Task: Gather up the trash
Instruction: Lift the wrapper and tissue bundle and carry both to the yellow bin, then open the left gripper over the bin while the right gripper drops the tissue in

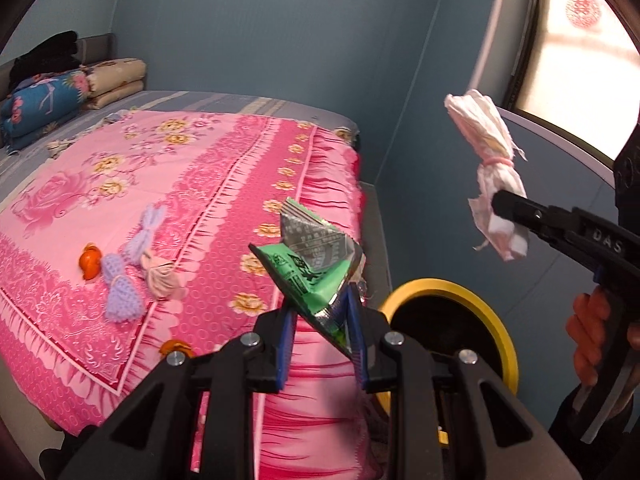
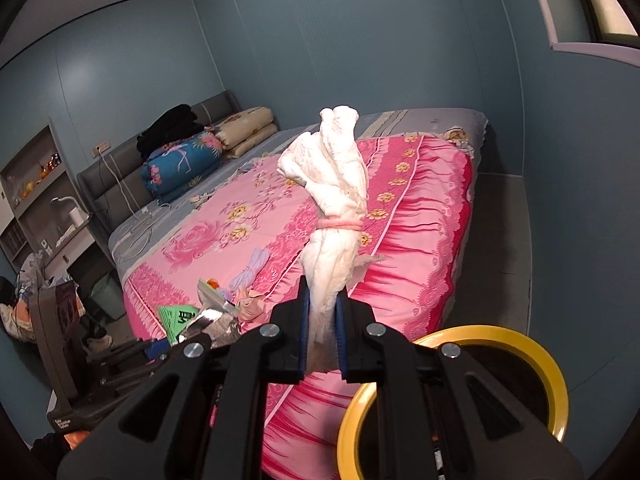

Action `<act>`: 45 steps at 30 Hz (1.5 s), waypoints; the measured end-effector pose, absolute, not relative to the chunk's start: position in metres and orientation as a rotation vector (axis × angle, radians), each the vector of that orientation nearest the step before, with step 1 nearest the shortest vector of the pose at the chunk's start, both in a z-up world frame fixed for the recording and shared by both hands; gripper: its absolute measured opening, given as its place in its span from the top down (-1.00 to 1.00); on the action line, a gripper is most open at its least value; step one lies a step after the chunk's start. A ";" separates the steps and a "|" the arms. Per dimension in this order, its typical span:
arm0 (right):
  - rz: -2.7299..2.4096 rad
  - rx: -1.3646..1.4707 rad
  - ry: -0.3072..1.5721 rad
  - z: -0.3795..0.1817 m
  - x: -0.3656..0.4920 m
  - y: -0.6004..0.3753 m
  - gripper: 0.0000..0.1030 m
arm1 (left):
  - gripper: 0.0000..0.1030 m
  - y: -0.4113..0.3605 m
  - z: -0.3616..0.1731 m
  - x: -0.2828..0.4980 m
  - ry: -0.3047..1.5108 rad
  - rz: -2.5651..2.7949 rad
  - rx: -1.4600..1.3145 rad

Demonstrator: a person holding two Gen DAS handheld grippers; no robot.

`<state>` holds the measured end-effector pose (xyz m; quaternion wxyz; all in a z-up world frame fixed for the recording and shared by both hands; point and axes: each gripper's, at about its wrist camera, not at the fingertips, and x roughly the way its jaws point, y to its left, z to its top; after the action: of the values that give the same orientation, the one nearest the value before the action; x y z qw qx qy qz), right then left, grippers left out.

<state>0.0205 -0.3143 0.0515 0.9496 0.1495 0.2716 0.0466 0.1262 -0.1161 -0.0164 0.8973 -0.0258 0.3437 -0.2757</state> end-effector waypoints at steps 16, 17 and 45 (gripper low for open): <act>-0.052 0.399 0.608 0.048 0.011 -0.359 0.77 | 0.56 -0.189 -0.036 0.091 0.772 -0.820 0.053; -0.056 0.412 0.616 0.045 0.011 -0.361 0.77 | 0.56 -0.193 -0.040 0.088 0.784 -0.831 0.058; -0.099 0.639 0.564 0.022 -0.015 -0.428 0.23 | -0.41 -0.214 -0.060 0.068 0.843 -0.897 0.092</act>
<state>-0.0151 -0.4279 0.0216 0.9093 0.3098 0.2736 -0.0482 0.0677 -0.2136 -0.0596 0.8154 0.0432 0.3953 -0.4207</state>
